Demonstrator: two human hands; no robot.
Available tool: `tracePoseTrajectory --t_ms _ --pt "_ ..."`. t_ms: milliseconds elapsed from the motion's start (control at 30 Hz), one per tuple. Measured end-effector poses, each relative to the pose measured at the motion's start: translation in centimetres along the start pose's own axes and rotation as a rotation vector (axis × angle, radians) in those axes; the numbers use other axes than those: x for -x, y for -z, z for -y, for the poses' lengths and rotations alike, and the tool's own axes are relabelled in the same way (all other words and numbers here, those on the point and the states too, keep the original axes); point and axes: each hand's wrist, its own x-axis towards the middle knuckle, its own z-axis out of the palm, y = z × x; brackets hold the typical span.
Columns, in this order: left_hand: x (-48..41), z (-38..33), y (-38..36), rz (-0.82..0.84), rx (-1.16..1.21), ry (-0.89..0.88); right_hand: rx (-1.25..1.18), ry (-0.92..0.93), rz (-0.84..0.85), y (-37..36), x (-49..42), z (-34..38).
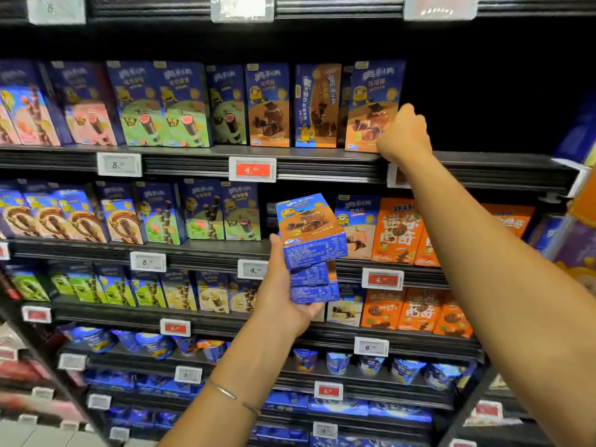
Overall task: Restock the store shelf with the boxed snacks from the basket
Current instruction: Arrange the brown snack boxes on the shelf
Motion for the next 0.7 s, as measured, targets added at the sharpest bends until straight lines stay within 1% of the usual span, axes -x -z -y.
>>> tracePoseTrajectory --t_ms 133,367,600,700 --pt "-0.4 -0.4 0.2 0.013 -0.005 0.022 -0.009 -0.008 0.018 -0.7 -0.5 0.5" --pt "-1.0 -1.2 0.7 0.011 0.002 0.037 -0.145 -0.024 0.052 -1.5 -0.7 1.4" --pt "-0.8 -2.4 1.0 0.017 -0.004 0.061 -0.136 0.008 0.072 -1.9 -0.3 1.5" --pt "-0.8 -2.8 1.1 0.026 -0.003 0.066 -0.052 0.047 0.087 -1.9 0.6 1.2"
